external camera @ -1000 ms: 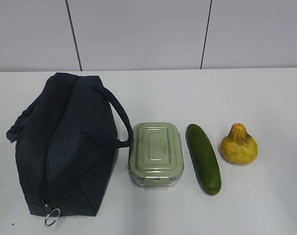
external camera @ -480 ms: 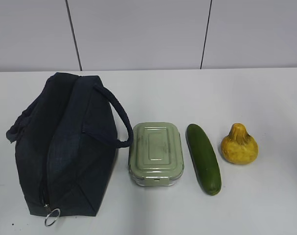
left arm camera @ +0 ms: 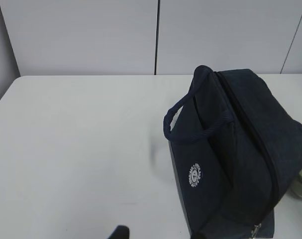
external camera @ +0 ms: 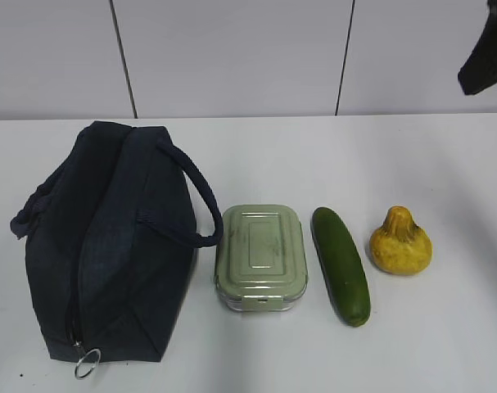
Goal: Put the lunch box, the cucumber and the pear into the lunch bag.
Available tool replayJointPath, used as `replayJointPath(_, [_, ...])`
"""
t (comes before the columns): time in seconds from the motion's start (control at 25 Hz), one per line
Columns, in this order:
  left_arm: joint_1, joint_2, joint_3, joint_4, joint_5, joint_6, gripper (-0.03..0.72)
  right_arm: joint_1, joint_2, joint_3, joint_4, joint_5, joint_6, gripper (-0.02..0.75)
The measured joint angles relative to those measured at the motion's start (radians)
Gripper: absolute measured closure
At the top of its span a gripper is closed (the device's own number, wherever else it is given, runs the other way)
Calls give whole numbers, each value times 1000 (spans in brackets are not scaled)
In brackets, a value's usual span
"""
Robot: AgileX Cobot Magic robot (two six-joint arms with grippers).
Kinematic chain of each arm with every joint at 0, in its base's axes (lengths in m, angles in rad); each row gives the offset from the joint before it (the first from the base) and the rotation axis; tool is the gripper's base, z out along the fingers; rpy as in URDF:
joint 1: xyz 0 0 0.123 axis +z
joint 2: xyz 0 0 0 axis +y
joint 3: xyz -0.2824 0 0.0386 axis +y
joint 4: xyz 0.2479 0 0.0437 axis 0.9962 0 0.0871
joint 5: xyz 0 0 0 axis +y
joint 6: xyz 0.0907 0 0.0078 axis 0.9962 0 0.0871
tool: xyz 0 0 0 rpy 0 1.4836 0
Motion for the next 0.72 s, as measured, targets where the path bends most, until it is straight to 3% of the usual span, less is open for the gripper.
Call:
replayJointPath(0.24, [0, 0, 0, 0, 0, 0, 450, 6, 139, 0, -4, 0, 3, 245])
replayJointPath(0.4, [0, 0, 0, 0, 0, 0, 450, 54, 216, 0, -10, 0, 5, 245])
replayJointPath(0.72, [0, 0, 0, 0, 0, 0, 450, 149, 372, -1, -131, -24, 13, 245])
